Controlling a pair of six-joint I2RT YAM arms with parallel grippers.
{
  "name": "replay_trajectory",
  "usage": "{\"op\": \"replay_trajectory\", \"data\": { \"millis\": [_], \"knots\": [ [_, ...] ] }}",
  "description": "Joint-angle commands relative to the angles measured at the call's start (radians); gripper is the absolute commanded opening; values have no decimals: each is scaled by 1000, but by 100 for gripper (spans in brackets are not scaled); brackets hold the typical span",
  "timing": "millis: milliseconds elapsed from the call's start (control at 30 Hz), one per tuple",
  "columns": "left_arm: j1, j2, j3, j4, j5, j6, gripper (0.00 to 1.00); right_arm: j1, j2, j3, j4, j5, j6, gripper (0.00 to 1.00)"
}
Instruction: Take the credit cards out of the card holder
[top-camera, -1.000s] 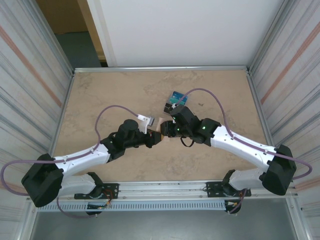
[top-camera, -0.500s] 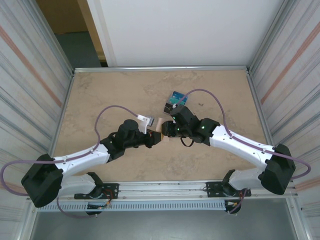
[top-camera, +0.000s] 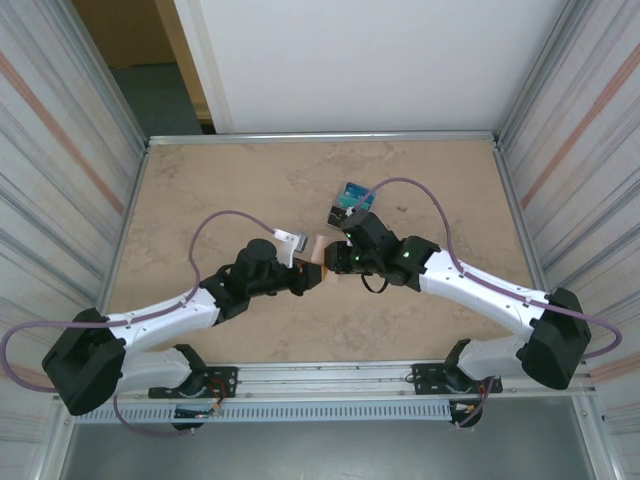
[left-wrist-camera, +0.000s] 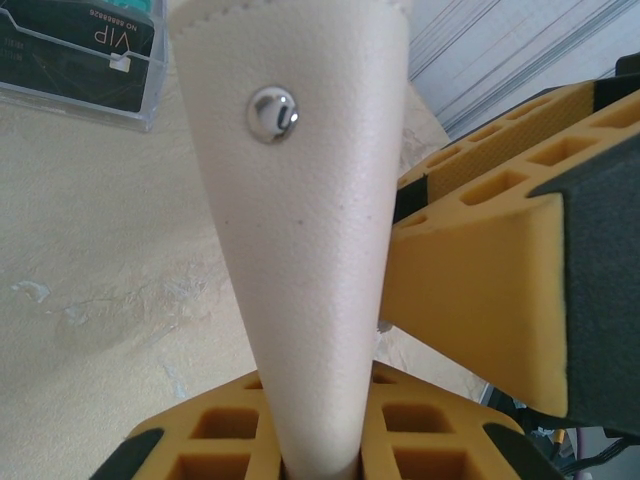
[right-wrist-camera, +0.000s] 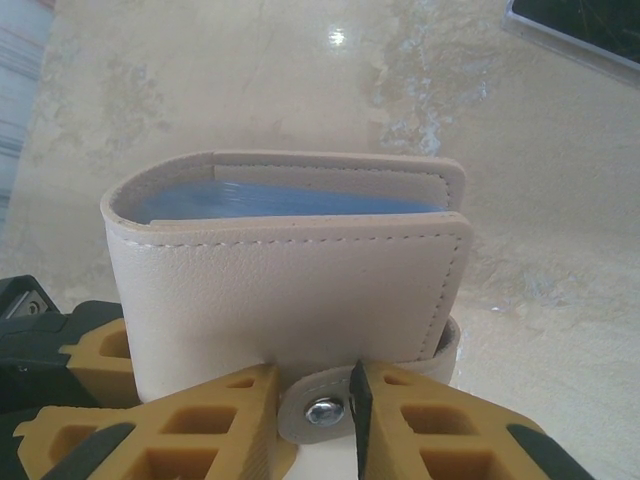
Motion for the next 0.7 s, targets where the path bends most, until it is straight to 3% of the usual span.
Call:
{"op": "replay_trajectory", "data": {
  "millis": [0, 667],
  "knots": [
    [-4, -39, 55, 53, 1, 1, 0, -18, 1, -26, -37, 16, 14, 24],
    [18, -19, 52, 71, 7, -17, 0, -36, -35, -48, -29, 6, 6, 1]
  ]
}}
